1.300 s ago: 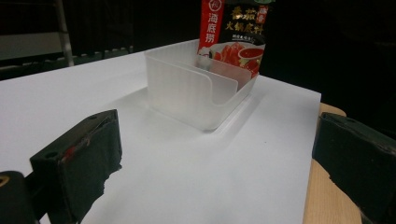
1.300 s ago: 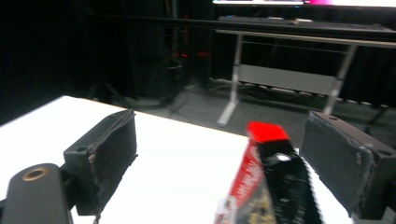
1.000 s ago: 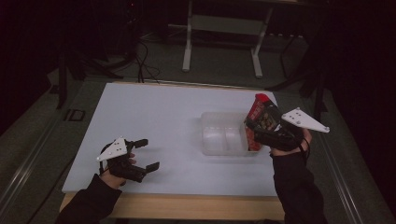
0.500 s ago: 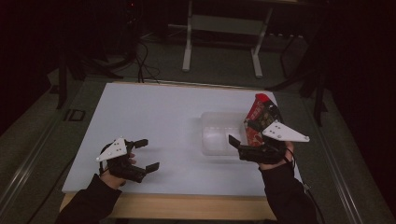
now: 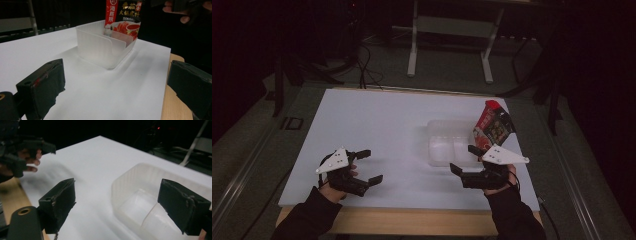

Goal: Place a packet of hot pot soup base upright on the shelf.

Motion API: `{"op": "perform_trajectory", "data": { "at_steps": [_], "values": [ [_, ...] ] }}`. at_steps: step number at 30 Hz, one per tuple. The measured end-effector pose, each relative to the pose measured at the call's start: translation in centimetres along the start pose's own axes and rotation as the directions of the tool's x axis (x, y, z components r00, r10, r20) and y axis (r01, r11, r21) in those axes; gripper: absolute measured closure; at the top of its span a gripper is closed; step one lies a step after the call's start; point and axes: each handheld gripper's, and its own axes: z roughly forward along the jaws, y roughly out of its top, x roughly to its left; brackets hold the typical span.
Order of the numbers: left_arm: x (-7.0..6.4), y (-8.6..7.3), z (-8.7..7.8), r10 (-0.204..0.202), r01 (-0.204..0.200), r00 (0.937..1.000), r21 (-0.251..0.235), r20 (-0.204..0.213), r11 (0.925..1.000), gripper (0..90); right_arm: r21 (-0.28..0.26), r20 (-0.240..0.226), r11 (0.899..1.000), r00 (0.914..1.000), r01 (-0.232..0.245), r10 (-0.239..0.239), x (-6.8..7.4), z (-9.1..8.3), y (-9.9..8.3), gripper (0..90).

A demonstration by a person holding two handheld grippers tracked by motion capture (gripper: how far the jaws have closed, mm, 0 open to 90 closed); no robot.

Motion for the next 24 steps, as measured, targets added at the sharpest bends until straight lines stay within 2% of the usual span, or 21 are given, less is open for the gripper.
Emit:
{"op": "perform_trajectory", "data": {
  "at_steps": [3,4,13,19,24],
  "values": [
    [0.0,0.0,0.0,0.0,0.0,1.0,-0.001,0.003,1.0,2.1,0.024,-0.02,1.0,0.9998,0.01,-0.01,0.0,0.3,-1.0,14.3],
    [0.0,0.0,0.0,0.0,0.0,1.0,-0.001,0.005,1.0,2.1,0.054,-0.026,0.998,0.9995,0.02,-0.019,0.0,0.5,-1.5,14.3],
    [0.1,-0.1,-0.2,-0.002,0.002,1.0,-0.003,0.006,1.0,2.1,0.087,-0.077,0.996,0.9969,0.021,-0.014,0.0,0.6,-3.3,13.8],
    [0.0,-0.2,-0.1,0.002,-0.002,1.0,-0.001,0.008,1.0,2.2,0.103,-0.057,0.994,0.9983,0.019,-0.013,-0.1,0.4,-4.6,13.9],
    [0.0,-0.2,-0.1,0.007,-0.007,0.9999,0.004,0.009,1.0,2.1,0.131,-0.06,0.99,0.9975,0.044,-0.036,-0.2,0.2,-5.5,13.9]
  ]
}}
